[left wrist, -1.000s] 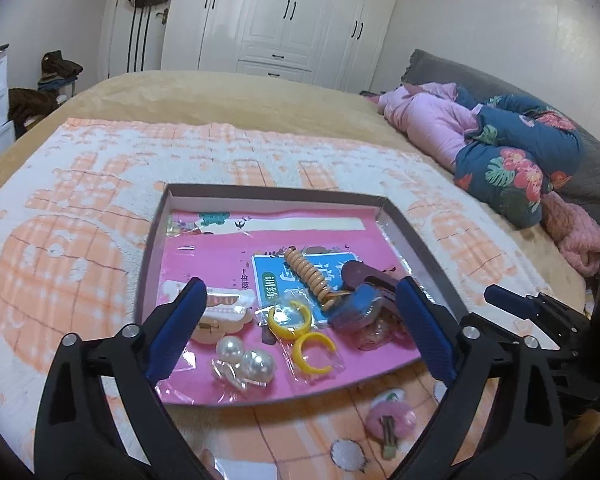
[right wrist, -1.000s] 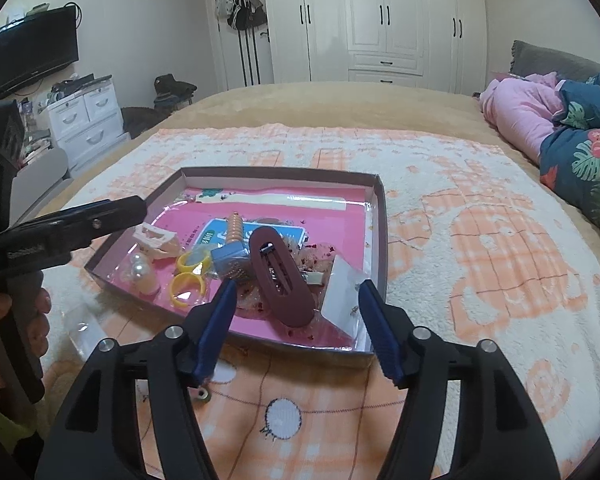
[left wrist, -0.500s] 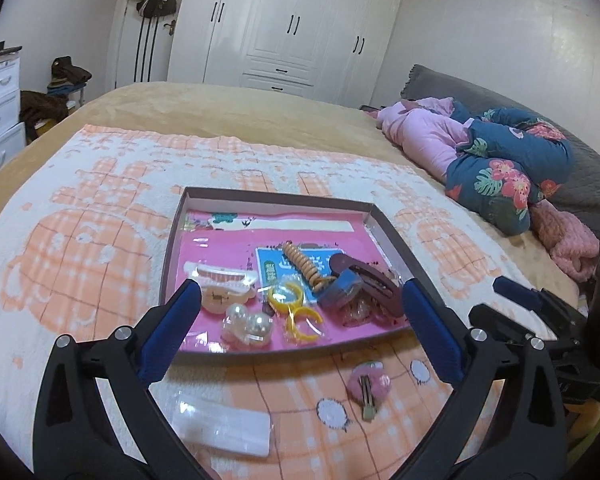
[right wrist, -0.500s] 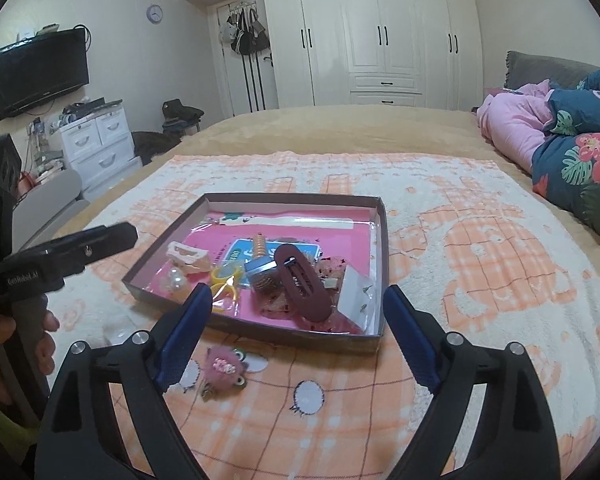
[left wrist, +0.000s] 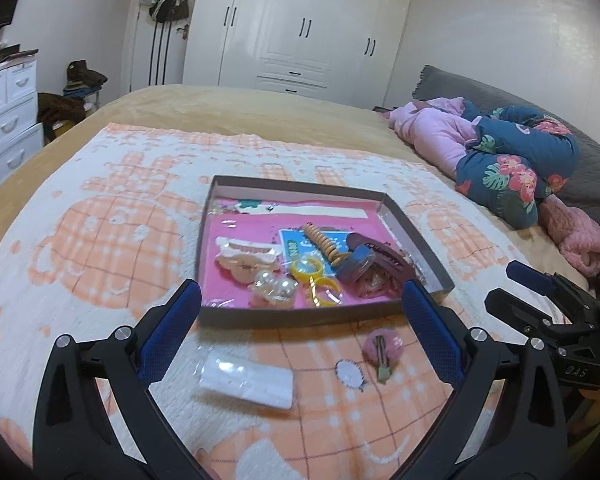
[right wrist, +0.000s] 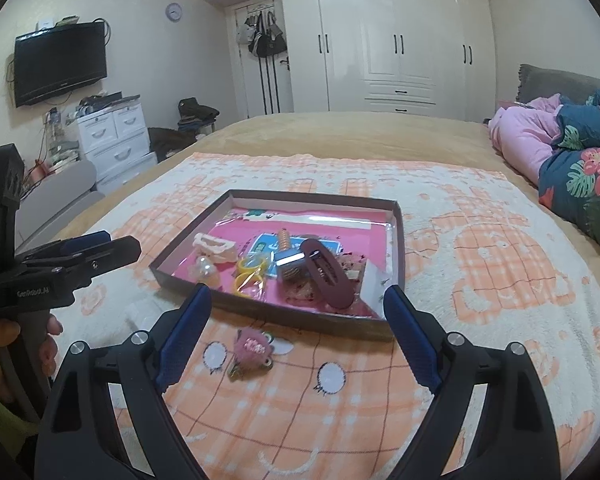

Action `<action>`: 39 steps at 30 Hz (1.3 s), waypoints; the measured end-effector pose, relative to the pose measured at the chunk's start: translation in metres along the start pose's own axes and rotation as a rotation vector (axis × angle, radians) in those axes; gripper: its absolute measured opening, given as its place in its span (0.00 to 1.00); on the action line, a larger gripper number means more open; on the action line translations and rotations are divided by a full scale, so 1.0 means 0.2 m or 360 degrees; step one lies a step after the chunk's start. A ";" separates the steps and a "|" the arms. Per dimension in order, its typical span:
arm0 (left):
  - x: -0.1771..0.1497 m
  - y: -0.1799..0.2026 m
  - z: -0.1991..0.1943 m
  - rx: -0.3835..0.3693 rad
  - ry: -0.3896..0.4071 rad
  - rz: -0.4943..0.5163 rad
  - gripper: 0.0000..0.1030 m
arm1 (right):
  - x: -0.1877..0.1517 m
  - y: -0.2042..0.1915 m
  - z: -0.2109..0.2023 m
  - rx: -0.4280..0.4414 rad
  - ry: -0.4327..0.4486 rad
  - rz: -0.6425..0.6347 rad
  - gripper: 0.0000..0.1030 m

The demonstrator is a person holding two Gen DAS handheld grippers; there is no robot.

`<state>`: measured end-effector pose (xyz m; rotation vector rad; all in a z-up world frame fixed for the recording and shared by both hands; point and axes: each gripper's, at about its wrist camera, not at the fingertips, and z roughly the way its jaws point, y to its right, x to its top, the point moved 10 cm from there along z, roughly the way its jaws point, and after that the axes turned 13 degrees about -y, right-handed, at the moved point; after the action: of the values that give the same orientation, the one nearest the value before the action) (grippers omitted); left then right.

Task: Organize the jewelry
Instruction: 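Withdraw both open tools toward the clear bag and pink fluffy keychain, then grasp the clear plastic bag with the left tool while the right tool grasps the pink fluffy keychain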

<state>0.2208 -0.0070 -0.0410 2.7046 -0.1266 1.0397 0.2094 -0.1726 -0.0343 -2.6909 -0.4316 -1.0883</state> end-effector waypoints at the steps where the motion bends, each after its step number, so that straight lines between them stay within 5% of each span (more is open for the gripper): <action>1: -0.01 -0.01 0.00 0.0010 -0.0002 -0.0004 0.89 | -0.01 -0.01 0.00 0.0002 -0.0001 -0.0006 0.83; 20: -0.22 -0.22 0.09 0.0133 -0.0127 -0.0088 0.89 | -0.16 -0.21 0.21 0.0070 -0.0144 -0.0119 0.83; 32: -0.30 -0.31 0.25 0.0108 -0.0262 -0.0180 0.89 | -0.23 -0.19 0.47 0.0080 -0.0302 -0.0080 0.82; 39: -0.33 -0.31 0.33 0.0118 -0.0329 -0.0174 0.89 | -0.26 -0.18 0.59 0.0134 -0.0401 -0.0019 0.62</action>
<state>0.2246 0.0364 -0.1437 2.8440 0.0244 0.7473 0.2385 -0.1137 -0.1513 -2.7615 -0.5228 -0.7170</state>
